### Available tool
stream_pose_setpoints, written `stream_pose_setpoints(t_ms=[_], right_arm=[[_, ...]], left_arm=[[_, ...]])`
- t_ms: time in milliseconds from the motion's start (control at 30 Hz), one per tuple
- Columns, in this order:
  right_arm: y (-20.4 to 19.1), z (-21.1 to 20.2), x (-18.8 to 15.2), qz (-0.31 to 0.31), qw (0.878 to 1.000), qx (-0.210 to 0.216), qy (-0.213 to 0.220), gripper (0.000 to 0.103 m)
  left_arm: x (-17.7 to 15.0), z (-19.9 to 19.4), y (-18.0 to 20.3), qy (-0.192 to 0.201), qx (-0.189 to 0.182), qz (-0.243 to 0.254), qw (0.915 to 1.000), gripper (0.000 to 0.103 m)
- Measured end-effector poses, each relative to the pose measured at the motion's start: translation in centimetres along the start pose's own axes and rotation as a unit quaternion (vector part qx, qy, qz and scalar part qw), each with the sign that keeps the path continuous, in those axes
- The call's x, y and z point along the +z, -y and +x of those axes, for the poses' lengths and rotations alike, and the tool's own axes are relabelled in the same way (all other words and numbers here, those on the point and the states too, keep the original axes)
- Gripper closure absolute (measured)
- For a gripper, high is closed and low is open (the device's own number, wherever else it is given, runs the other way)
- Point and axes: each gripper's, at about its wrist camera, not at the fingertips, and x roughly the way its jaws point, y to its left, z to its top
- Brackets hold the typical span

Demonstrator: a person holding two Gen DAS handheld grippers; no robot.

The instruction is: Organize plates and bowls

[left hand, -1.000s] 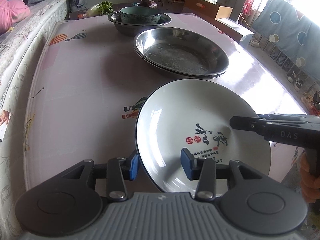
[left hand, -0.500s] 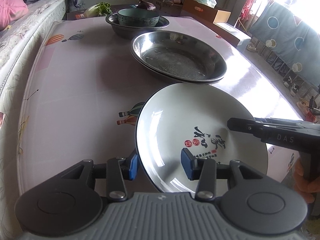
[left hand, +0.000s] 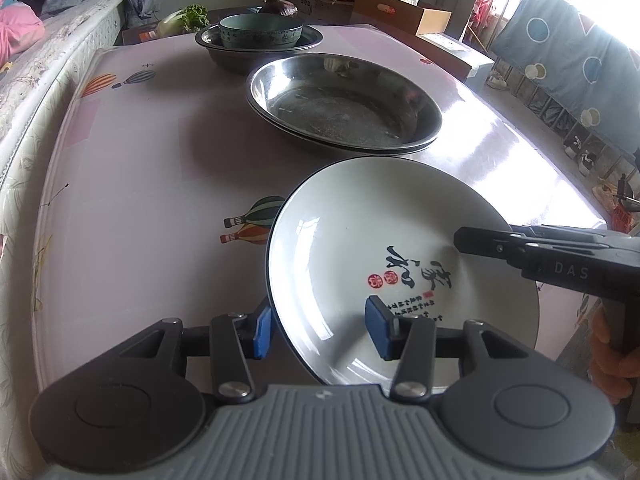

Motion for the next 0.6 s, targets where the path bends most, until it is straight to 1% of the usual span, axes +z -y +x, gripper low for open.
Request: stream_pose_setpoints(t_ms=[100, 233, 400, 600], right_arm=[[0.01, -0.1, -0.11, 0.002, 1.0, 0.0, 0.002, 0.079], [0.02, -0.54, -0.27, 0.003, 1.0, 0.0, 0.001, 0.079], [0.09, -0.69, -0.48, 0.0, 1.0, -0.005, 0.002, 0.079], [-0.02, -0.83, -0.57, -0.001, 1.0, -0.006, 0.004, 0.079]], left_arm=[[0.07, -0.11, 0.24, -0.003, 0.004, 0.0, 1.0, 0.054], [-0.12, -0.19, 0.26, -0.009, -0.005, -0.001, 0.9999, 0.054], [-0.07, 0.07, 0.65, -0.009, 0.002, 0.005, 0.9999, 0.051], [-0.04, 0.15, 0.61, -0.009, 0.002, 0.005, 0.9999, 0.051]])
